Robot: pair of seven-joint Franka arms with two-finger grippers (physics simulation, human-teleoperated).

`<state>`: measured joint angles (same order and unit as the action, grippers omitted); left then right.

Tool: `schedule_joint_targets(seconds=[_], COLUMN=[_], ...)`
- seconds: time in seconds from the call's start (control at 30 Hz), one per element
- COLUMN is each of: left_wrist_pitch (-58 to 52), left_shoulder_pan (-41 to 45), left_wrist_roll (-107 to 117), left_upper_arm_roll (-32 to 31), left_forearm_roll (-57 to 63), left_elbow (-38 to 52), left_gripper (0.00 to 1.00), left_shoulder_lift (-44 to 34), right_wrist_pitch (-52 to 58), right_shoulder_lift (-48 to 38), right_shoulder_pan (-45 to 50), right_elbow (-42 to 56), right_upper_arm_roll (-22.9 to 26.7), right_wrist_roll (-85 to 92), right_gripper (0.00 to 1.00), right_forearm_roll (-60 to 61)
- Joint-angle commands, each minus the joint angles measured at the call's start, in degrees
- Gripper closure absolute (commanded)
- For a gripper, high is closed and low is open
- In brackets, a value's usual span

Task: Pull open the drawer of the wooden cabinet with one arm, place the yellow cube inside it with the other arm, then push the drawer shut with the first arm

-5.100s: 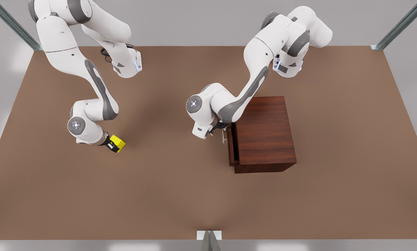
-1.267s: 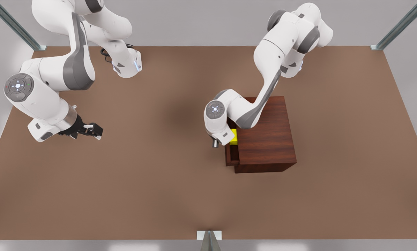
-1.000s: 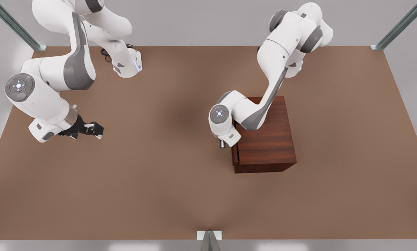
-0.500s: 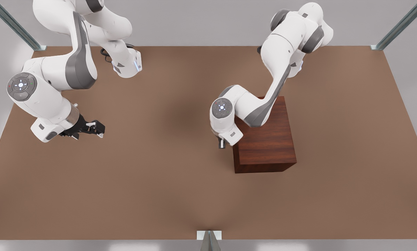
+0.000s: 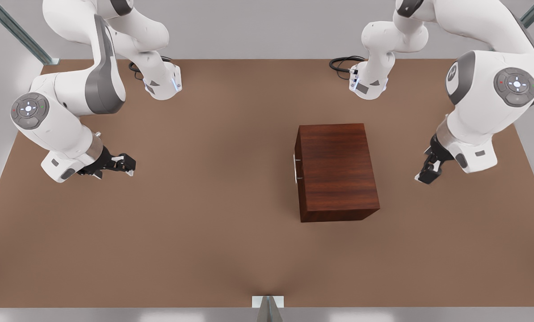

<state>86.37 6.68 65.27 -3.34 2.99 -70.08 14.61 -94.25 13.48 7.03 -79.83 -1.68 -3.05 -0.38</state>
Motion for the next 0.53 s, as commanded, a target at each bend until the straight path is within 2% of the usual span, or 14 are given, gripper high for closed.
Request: schedule_joint_targets(seconds=[0.0, 0.5], left_wrist_pitch=[-2.7, -1.5], left_shoulder_pan=[0.0, -0.1], left_wrist_roll=[-71.2, -71.2], left_upper_arm_roll=[0.0, 0.0], left_forearm_roll=[0.0, 0.1], left_elbow=[-0.4, -0.8], left_gripper=[0.0, 0.0], left_shoulder_lift=[-0.5, -0.4], right_wrist_pitch=[0.0, 0.0], right_shoulder_lift=[-0.1, -0.1], right_shoulder_pan=[0.0, -0.2], right_elbow=[0.0, -0.1], right_upper_arm_roll=[0.0, -0.1], right_wrist_roll=[0.7, 0.7], right_gripper=[0.0, 0.0], right_forearm_roll=[0.0, 0.1])
